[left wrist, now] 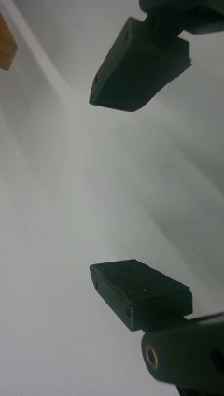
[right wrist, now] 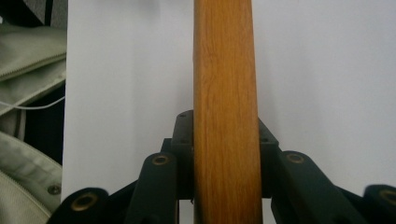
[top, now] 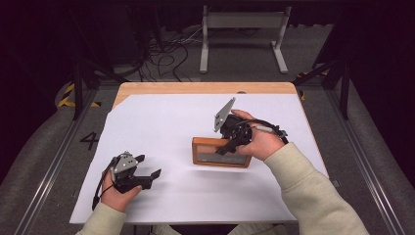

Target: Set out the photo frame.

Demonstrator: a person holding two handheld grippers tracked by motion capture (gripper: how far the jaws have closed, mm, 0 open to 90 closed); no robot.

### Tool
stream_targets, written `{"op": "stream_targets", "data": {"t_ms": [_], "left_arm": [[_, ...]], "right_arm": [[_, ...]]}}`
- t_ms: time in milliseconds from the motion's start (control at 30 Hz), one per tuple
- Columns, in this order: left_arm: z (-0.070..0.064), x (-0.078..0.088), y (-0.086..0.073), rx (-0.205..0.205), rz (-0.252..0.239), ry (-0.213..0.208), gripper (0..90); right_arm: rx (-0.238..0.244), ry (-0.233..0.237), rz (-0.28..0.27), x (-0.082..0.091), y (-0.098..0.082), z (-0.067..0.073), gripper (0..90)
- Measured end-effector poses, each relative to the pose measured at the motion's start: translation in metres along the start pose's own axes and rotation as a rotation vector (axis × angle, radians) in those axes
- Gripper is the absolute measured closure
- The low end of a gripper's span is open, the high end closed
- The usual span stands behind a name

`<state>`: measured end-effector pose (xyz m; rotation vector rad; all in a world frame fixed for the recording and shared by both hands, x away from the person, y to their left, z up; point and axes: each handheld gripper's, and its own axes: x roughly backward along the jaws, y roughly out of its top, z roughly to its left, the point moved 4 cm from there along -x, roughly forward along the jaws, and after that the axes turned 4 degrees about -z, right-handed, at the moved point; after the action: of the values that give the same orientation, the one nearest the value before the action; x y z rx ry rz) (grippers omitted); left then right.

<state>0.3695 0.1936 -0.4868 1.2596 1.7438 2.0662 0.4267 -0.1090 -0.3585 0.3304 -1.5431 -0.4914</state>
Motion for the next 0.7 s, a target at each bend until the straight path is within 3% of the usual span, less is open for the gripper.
{"op": "stream_targets", "data": {"t_ms": [267, 700], "left_arm": [[-0.001, 0.0, 0.0, 0.014, 0.004, -0.011, 17.4], [0.0, 0.001, -0.001, 0.009, 0.005, -0.001, 17.4]], "right_arm": [[-0.001, 0.066, -0.006, -0.014, -0.012, -0.002, 70.4], [-0.008, 0.103, -0.006, -0.029, -0.022, -0.005, 70.3]]}}
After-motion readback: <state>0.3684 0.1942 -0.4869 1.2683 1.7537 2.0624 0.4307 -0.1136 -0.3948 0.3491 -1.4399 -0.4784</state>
